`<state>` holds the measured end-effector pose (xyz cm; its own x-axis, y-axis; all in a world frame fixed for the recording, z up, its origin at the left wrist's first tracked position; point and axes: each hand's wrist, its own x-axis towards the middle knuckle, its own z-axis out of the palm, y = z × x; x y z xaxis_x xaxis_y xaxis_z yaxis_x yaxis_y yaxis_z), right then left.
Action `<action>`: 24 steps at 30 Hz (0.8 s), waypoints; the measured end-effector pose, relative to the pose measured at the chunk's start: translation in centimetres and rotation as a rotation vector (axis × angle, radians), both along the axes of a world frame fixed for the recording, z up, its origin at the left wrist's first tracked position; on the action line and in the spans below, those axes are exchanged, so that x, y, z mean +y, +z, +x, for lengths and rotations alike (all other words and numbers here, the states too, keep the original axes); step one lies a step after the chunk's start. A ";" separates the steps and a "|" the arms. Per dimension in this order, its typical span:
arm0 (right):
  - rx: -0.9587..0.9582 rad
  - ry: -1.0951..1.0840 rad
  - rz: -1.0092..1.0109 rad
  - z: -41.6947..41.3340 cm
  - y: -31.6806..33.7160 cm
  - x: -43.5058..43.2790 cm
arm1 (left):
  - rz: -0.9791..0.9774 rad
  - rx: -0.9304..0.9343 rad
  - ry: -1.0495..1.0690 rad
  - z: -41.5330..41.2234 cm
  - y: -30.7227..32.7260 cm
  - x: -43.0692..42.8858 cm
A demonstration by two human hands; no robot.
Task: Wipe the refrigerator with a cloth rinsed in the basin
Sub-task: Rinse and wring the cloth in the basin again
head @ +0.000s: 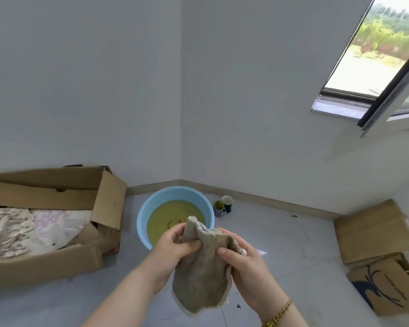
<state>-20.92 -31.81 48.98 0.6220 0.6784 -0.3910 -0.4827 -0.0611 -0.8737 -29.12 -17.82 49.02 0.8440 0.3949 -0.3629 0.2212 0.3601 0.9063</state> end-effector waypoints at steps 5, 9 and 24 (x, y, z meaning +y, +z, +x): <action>0.123 -0.094 0.008 5.8 -3.0 4.5 | -0.004 0.115 0.113 4.5 -3.6 5.8; 0.144 -0.076 -0.073 11.1 -7.7 9.1 | -0.018 0.205 0.192 8.1 -7.8 9.8; -0.001 -0.012 -0.356 22.4 -39.6 25.5 | 0.111 0.364 0.337 19.3 -37.6 22.6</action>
